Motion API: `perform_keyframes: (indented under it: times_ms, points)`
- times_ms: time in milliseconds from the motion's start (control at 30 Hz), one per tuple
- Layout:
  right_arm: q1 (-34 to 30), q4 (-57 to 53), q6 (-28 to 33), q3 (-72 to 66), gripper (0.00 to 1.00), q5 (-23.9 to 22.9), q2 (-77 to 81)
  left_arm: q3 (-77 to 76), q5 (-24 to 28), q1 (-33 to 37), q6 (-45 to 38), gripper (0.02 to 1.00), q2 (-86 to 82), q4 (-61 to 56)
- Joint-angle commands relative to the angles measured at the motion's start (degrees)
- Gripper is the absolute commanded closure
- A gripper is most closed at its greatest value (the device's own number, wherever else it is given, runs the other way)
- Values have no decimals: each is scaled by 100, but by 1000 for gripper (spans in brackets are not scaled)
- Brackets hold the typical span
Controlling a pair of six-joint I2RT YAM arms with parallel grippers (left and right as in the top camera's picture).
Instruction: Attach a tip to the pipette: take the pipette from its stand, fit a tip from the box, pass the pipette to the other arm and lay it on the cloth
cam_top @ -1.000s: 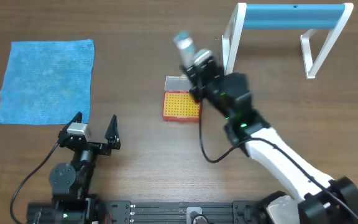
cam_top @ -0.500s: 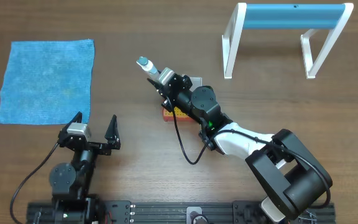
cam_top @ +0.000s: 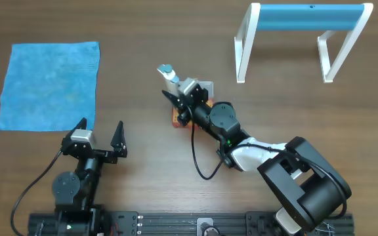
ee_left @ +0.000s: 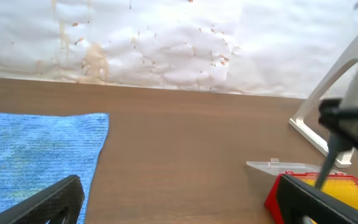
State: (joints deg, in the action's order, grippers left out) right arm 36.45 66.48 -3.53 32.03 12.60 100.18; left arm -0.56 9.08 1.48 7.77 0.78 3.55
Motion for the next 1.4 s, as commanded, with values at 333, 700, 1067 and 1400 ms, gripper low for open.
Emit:
perform_keyframes:
  times_ms: [333,700,1067,1400]
  points:
    - [-402,-31,-221,-319,930,7,-664,24,61,7,50,23,-35,9]
    - [-481,629,188,-798,930,-162,-658,24,63,7,52,23,-35,9]
    - [-481,704,188,-909,930,-313,-597,24,61,7,52,23,-35,9]
    - [-452,1731,57,-887,930,-293,72,24,61,7,52,20,-35,9]
